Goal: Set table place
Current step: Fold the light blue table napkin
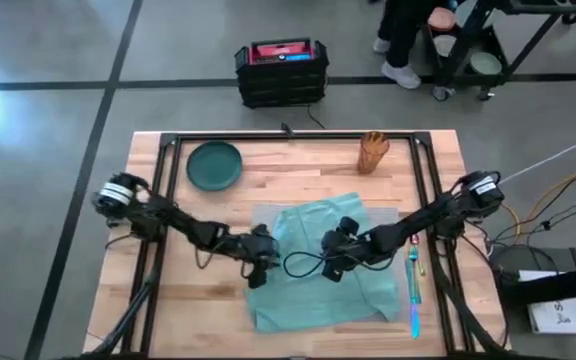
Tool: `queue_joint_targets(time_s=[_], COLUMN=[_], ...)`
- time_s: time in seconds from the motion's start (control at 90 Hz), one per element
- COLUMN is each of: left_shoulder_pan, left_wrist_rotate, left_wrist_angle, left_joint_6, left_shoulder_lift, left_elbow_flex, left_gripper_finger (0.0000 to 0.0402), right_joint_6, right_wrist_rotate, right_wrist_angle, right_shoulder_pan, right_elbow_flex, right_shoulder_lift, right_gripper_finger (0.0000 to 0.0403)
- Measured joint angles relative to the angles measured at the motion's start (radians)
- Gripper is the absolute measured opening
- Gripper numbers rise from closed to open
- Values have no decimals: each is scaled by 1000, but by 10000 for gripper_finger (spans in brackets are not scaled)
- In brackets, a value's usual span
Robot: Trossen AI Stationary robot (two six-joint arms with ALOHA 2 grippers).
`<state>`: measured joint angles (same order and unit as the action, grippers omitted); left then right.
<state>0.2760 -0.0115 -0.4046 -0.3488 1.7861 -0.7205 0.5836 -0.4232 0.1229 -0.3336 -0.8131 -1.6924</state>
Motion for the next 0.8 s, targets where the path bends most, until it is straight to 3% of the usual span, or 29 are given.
queue_joint_targets(time_s=[0.089,0.178,0.322,0.467,0.589,0.656,0.8], left_shoulder_pan=[0,10,38,37,14,-8,-24], left_wrist_rotate=[19,-55,-217,-312,-394,-374,-216], left_wrist_angle=[257,534,728,782,759,681,378], left_joint_6=[3,29,42,-4,-94,-160,-293], left_shoulder_lift=[5,-39,-178,-320,-404,-418,-395], left_elbow_flex=[-114,-200,-285,-246,-132,-43,108], left_gripper_finger=[114,114,114,114,123,138,178], right_joint_6=[1,4,51,94,108,100,99], right_wrist_rotate=[2,3,3,4,3,3,3], right_wrist_angle=[2,2,-2,-3,-3,-2,-2], right_shoulder_pan=[0,0,0,0,0,0,0], right_elbow_flex=[0,0,0,-1,-1,-1,-1], right_shoulder_lift=[0,0,0,0,0,0,0], right_gripper_finger=[229,230,230,225,223,225,235])
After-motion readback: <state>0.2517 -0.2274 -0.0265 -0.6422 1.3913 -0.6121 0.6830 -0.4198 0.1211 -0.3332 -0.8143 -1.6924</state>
